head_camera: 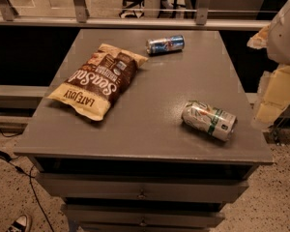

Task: Pick 7up can

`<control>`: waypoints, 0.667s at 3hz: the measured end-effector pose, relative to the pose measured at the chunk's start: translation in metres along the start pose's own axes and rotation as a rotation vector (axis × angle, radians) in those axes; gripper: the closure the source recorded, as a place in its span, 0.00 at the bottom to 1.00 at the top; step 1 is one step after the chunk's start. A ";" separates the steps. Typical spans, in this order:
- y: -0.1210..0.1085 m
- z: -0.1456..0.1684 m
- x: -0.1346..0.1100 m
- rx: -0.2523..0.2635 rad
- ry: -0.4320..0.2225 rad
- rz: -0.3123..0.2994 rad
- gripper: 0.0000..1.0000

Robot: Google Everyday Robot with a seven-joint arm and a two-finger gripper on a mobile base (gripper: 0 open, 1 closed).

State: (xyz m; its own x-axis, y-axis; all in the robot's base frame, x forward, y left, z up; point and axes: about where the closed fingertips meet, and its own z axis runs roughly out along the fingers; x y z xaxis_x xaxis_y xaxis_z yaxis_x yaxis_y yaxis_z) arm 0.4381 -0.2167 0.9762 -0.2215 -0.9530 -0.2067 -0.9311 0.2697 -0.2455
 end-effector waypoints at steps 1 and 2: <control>0.000 0.000 -0.001 0.004 -0.005 -0.001 0.00; -0.002 0.024 -0.005 0.000 -0.052 -0.006 0.00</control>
Offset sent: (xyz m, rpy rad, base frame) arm 0.0290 0.0207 -0.0666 0.1319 -0.0139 0.0518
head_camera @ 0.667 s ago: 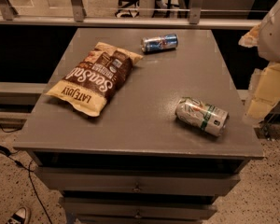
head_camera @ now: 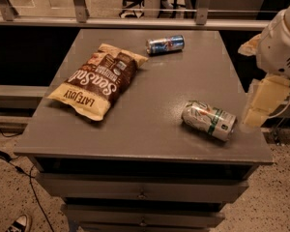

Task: Pick 7up can

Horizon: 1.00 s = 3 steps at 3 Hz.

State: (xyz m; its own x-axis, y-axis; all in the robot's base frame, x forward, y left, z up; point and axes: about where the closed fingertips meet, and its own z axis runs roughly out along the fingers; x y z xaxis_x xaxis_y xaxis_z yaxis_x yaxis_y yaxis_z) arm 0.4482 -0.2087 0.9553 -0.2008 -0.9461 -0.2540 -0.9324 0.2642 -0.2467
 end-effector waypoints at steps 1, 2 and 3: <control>0.006 0.047 -0.006 -0.031 -0.029 0.028 0.00; 0.018 0.072 -0.011 -0.066 -0.027 0.051 0.00; 0.025 0.097 -0.012 -0.081 -0.006 0.077 0.00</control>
Offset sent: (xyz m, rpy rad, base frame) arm 0.0059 0.0410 -0.1000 0.0708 0.1173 -0.0427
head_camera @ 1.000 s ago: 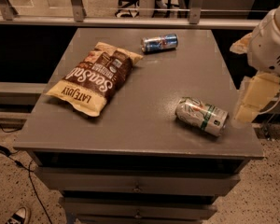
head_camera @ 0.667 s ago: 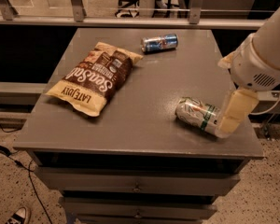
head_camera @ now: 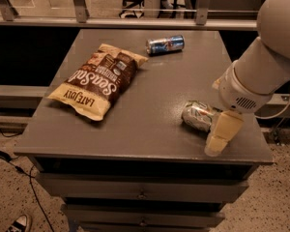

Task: Pick 7up can

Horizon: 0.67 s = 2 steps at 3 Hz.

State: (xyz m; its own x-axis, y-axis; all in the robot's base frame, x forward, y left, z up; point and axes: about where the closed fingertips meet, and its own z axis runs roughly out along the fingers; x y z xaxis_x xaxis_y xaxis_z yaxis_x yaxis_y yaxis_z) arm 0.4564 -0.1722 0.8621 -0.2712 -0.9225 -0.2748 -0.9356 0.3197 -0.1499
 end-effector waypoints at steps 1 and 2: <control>-0.002 0.015 -0.001 0.011 0.005 0.016 0.00; -0.013 0.026 -0.002 0.032 0.006 0.030 0.26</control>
Offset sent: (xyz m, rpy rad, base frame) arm 0.0277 -0.0002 -0.0294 -0.0122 -0.0357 -0.0591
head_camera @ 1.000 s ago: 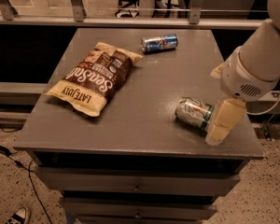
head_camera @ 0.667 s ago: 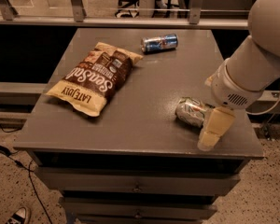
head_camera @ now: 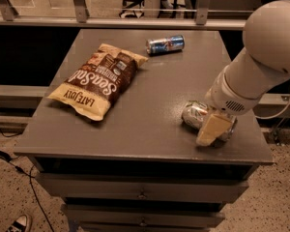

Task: Pick 7up can

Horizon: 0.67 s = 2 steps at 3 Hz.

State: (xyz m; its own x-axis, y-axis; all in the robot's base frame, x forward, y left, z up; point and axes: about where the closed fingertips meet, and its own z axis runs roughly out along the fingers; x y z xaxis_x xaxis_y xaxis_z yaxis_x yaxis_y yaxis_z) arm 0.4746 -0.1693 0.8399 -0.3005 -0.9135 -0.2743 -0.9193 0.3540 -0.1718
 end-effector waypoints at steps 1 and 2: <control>-0.005 -0.001 -0.004 0.009 -0.007 0.004 0.47; -0.010 -0.007 -0.012 0.003 -0.036 0.006 0.71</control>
Offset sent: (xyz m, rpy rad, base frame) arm 0.0181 0.0110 0.0252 0.0727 -0.0237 0.0015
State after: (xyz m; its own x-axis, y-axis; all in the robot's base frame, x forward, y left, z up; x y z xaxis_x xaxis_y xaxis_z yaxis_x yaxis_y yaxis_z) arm 0.4857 -0.1632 0.8514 -0.2964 -0.9037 -0.3090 -0.9167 0.3599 -0.1733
